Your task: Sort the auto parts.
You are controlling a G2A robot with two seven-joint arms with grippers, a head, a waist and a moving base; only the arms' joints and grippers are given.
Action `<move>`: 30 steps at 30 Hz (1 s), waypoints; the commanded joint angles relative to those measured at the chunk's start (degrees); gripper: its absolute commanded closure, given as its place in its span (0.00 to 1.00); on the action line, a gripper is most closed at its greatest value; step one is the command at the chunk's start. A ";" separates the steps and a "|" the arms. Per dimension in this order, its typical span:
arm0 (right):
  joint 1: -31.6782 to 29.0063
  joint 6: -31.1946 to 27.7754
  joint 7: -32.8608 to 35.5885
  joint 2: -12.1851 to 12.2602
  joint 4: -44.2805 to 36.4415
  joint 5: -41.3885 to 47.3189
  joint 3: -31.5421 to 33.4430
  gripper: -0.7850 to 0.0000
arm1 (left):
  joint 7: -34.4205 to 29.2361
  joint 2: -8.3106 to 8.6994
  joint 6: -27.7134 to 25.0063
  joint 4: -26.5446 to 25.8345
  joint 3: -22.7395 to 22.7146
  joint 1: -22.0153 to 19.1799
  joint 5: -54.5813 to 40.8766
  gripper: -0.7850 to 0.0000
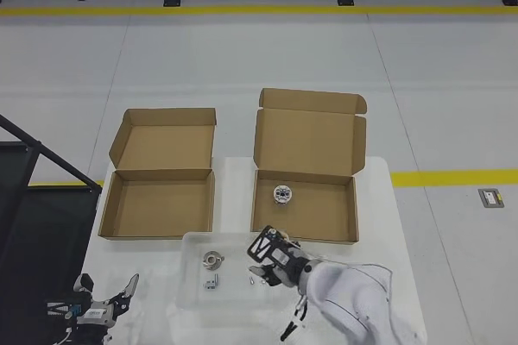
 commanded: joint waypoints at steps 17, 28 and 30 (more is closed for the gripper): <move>5.21 4.04 -0.54 -1.65 8.14 -0.77 -6.46 0.00 | 0.00 0.00 0.00 0.00 0.00 0.00 0.00 0.00; 14.44 18.35 8.35 -6.16 22.67 -4.42 -16.74 0.50 | 0.00 0.00 0.00 0.00 0.00 0.00 0.00 0.00; 15.27 19.00 10.13 -6.76 24.09 -3.58 -17.37 0.50 | 0.00 0.00 0.00 0.00 0.00 0.00 0.00 0.00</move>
